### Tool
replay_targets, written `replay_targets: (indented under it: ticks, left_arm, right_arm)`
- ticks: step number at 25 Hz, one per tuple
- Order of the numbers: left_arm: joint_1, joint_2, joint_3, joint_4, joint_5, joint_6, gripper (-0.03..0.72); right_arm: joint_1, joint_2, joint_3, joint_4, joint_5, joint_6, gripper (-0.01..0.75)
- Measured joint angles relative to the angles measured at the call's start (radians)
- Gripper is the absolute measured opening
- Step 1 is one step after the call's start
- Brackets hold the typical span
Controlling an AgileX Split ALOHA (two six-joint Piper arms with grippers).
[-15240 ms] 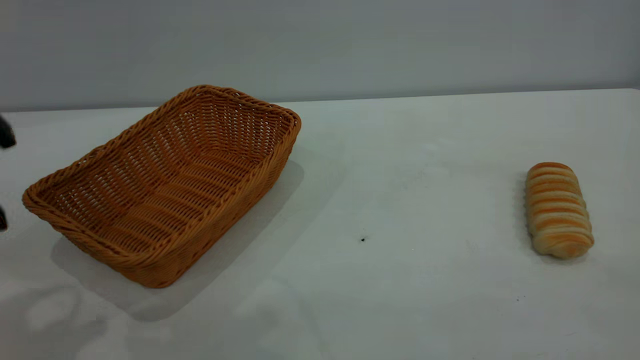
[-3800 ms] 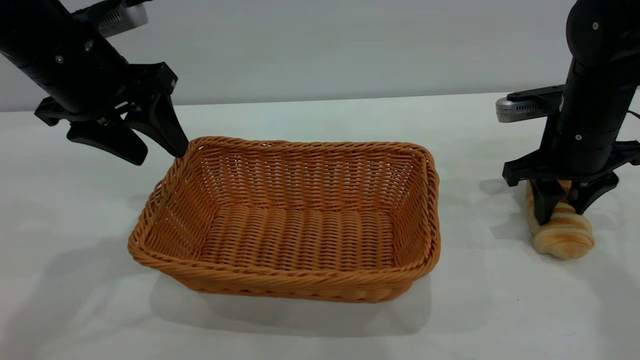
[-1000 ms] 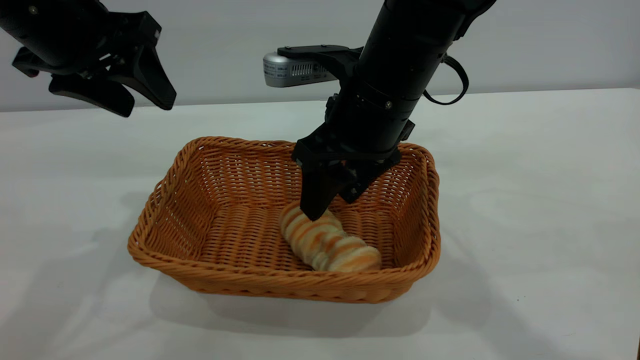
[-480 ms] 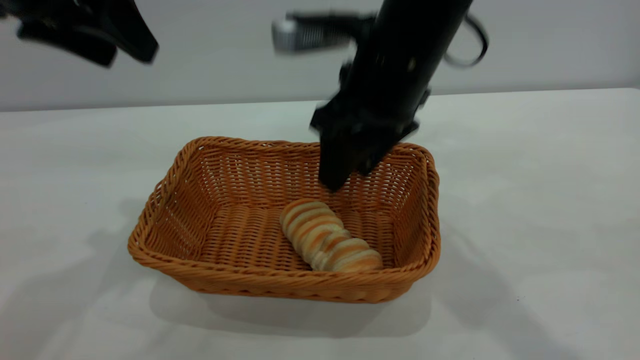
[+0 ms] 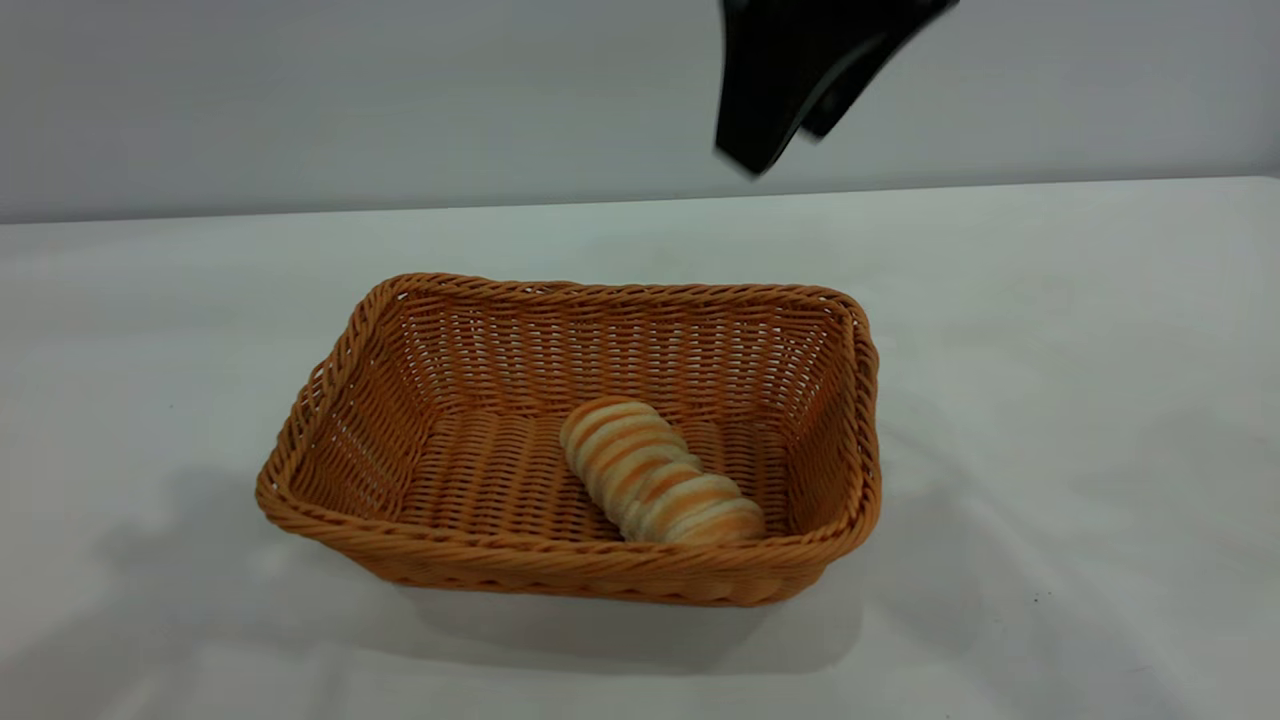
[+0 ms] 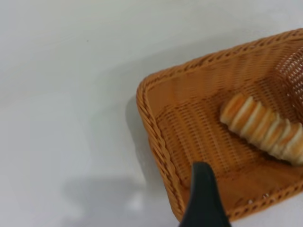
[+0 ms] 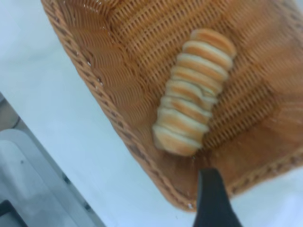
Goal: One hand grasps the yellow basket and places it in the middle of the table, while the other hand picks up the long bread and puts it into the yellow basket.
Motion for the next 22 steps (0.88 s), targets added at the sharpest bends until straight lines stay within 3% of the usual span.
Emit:
replay_targets:
  ticks: [22]
  left_arm:
    - [0.0, -0.688, 0.386, 0.001, 0.15, -0.024, 0.572]
  right_arm:
    - [0.0, -0.456, 0.0, -0.02, 0.281, 0.087, 0.507]
